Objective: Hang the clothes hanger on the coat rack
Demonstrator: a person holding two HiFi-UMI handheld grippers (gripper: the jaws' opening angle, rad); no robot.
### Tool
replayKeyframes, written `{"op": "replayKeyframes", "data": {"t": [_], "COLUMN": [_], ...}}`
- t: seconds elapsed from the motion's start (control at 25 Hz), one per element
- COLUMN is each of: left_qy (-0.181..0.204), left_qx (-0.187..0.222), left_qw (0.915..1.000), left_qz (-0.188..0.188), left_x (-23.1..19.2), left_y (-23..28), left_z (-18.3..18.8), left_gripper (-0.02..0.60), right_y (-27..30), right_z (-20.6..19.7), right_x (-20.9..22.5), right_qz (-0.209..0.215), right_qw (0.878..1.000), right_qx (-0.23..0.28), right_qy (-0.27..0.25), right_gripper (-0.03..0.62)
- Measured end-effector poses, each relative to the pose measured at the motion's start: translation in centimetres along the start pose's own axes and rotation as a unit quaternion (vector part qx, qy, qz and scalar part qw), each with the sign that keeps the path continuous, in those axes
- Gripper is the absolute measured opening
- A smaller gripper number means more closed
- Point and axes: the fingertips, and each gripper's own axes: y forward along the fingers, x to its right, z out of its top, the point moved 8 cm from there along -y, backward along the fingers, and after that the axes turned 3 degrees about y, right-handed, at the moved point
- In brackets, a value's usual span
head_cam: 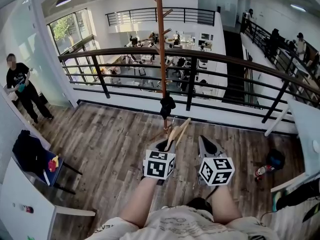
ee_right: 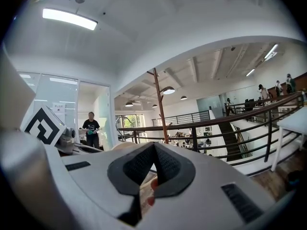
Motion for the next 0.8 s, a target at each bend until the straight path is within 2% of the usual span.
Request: {"op": "replayKeyframes", "data": {"t": [0.32, 0.8], "left_qy": [-0.008, 0.021], "left_qx": [-0.008, -0.016], "left_qw": [0.9999, 0.9997], "left_qz": [-0.001, 0.004], "left_x": [-1.6, -2.4], "left_y": [1.3, 7.8], "left_z": [-0.1, 3.0], "left_gripper": [0.057, 0.057], "right_y": [1.9, 7.2], "right_z": [0.0, 1.3], "right_x": [-0.1, 4.4], "right_qz": [-0.002, -0.004], "right_qw": [1.0, 1.0], "right_qx": [-0.004, 0.007], "right_qy": [0.003, 0.01], "right_gripper": [-0.005, -0.005]}}
